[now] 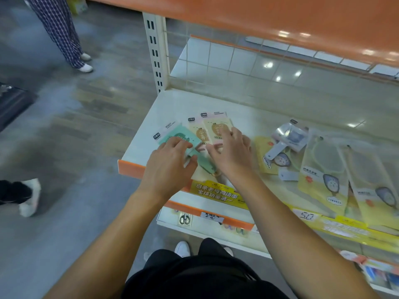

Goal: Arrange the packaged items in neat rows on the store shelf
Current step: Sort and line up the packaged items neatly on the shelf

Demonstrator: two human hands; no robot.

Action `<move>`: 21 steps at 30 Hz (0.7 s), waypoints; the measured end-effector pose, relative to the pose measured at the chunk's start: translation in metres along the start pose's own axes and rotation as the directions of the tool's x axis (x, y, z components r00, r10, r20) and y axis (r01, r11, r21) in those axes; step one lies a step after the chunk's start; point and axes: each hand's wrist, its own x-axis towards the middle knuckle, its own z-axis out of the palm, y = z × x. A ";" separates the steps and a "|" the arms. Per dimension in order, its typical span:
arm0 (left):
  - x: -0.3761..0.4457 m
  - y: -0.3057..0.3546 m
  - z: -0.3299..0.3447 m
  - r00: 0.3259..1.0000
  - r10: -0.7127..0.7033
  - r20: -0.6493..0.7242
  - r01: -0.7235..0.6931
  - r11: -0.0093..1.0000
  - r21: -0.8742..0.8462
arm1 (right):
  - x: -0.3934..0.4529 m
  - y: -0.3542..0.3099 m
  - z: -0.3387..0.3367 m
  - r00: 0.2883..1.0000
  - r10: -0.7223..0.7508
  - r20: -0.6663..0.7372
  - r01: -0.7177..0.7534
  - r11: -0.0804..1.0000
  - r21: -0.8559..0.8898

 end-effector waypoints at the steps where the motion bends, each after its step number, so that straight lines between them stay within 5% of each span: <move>1: 0.001 0.001 0.000 1.000 0.015 0.002 -0.015 1.000 -0.001 | -0.003 0.001 -0.002 1.000 0.001 0.001 -0.001 1.000 0.009; 21: 0.018 0.104 0.046 0.899 0.413 0.142 -0.404 0.910 -0.089 | -0.085 0.093 -0.070 0.928 0.151 -0.341 -0.100 0.982 0.162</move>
